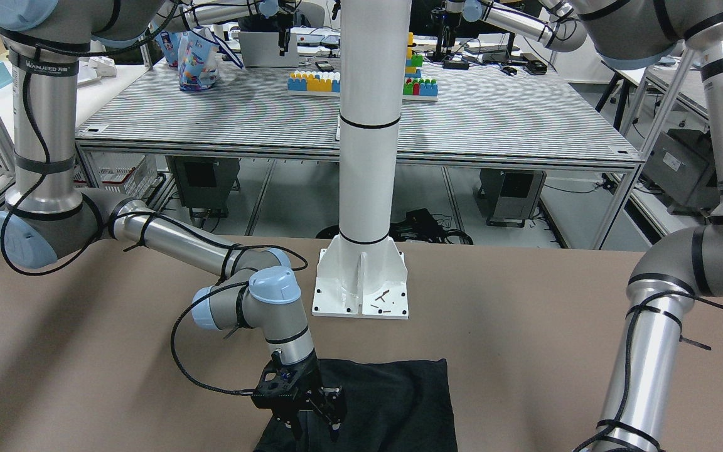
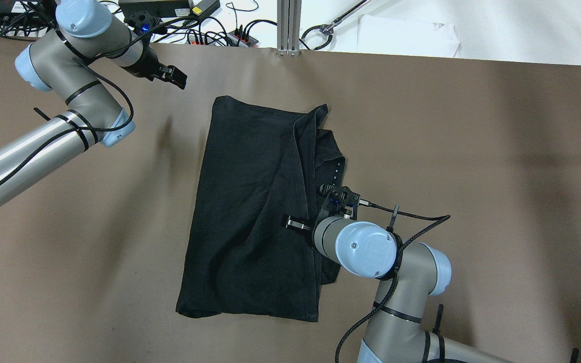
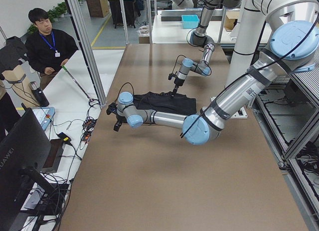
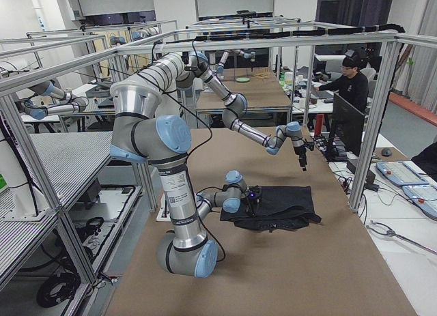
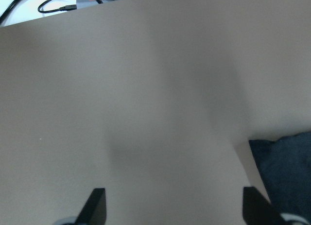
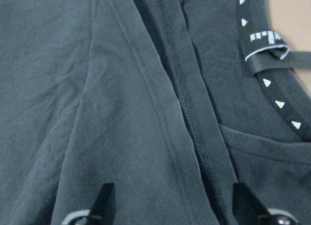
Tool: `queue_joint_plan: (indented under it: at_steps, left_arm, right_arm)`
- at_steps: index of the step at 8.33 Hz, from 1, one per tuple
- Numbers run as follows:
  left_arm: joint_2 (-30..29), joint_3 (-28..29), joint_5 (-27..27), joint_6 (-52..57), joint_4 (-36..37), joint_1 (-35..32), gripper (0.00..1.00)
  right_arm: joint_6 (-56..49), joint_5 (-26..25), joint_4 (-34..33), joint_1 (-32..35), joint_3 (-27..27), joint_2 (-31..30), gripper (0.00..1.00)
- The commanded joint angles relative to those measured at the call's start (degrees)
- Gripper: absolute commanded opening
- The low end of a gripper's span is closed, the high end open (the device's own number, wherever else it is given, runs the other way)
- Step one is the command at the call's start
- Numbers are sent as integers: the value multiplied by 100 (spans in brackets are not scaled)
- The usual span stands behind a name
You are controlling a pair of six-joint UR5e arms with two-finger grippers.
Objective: Fold clothes
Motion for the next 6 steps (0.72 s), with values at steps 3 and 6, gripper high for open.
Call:
queue_joint_plan:
  at_steps: [3,6]
  left_arm:
    - [1,1,9,6,5,5,100]
    - [1,1,9,6,5,5,100]
  right_arm:
    - [1,11,32,-7,-165,14,64]
    - [53,11,32,-16,-174,32,40]
